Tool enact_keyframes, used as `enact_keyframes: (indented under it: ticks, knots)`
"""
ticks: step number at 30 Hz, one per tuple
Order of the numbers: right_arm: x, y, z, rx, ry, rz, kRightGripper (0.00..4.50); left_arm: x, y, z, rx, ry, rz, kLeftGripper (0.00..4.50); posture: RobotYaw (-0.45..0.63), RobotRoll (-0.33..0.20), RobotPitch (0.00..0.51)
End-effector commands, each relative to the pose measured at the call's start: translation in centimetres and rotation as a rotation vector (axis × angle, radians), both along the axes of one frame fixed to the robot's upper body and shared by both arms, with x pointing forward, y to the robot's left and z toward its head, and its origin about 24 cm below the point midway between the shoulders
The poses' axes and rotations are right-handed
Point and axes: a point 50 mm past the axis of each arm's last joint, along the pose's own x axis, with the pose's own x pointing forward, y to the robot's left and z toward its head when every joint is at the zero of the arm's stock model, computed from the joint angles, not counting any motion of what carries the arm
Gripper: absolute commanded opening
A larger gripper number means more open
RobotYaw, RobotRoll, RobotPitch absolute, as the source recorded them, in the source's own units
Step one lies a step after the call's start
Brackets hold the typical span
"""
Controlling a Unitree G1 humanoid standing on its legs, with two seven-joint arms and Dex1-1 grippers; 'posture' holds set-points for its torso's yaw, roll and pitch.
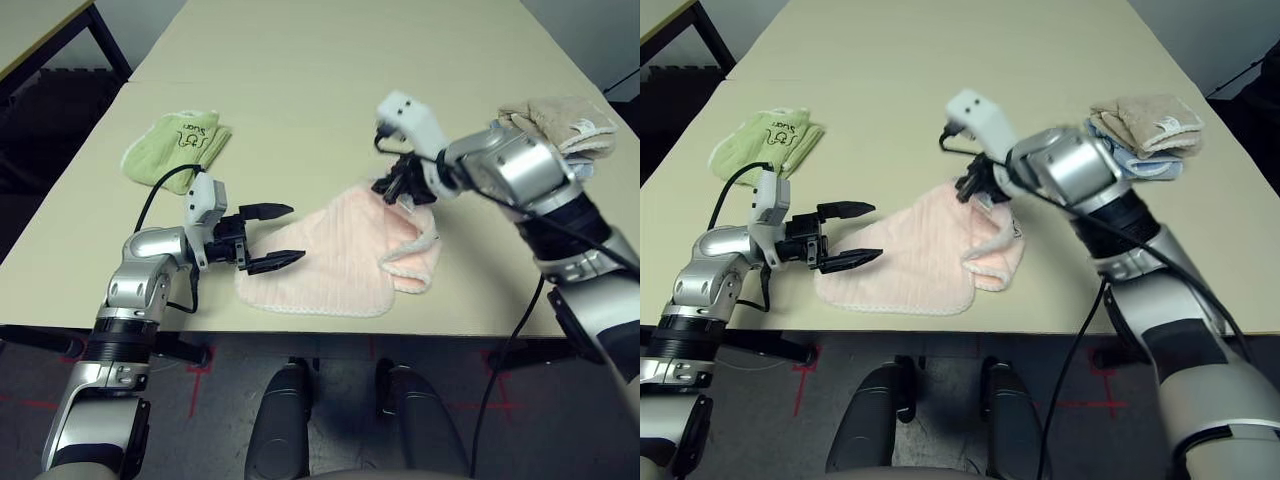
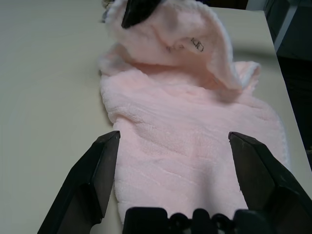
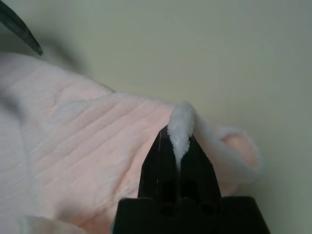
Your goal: Fold the towel and set it aside.
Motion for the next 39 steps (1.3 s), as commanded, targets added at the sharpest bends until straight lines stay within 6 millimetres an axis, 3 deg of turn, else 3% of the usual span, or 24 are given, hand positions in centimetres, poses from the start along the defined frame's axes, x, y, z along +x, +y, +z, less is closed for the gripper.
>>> enact_keyframes:
  ticks: [1, 10, 15, 25, 33, 39]
  knots:
    - [0.7, -2.2, 0.2, 0.001, -0.029, 0.028, 0.02, -0.2, -0.5, -0.4, 0.009, 0.015, -0.021, 4.5, 0.04, 0.0, 0.153]
    - [2.2, -7.0, -0.5, -0.072, -0.293, 0.121, 0.02, 0.0, -0.8, -0.3, 0.009, 0.022, -0.031, 4.5, 0.03, 0.0, 0.155]
    - [3.1, -8.5, -1.2, -0.174, -0.456, 0.055, 0.02, 0.1, -1.0, -0.4, 0.009, 0.021, -0.018, 4.5, 0.03, 0.0, 0.158]
    - [5.1, -8.0, -1.0, -0.101, -0.74, -0.258, 0.02, 1.3, -2.8, 0.4, -0.059, 0.01, 0.051, 4.5, 0.03, 0.0, 0.162]
    - [4.9, -7.4, -0.5, -0.193, -0.972, -0.25, 0.02, 1.3, -2.7, 0.5, -0.054, 0.008, 0.06, 4.5, 0.04, 0.0, 0.171]
    - [5.0, -7.5, -0.9, -0.135, -0.959, -0.306, 0.02, 1.2, -2.2, 0.7, -0.046, 0.009, 0.072, 4.5, 0.04, 0.0, 0.174]
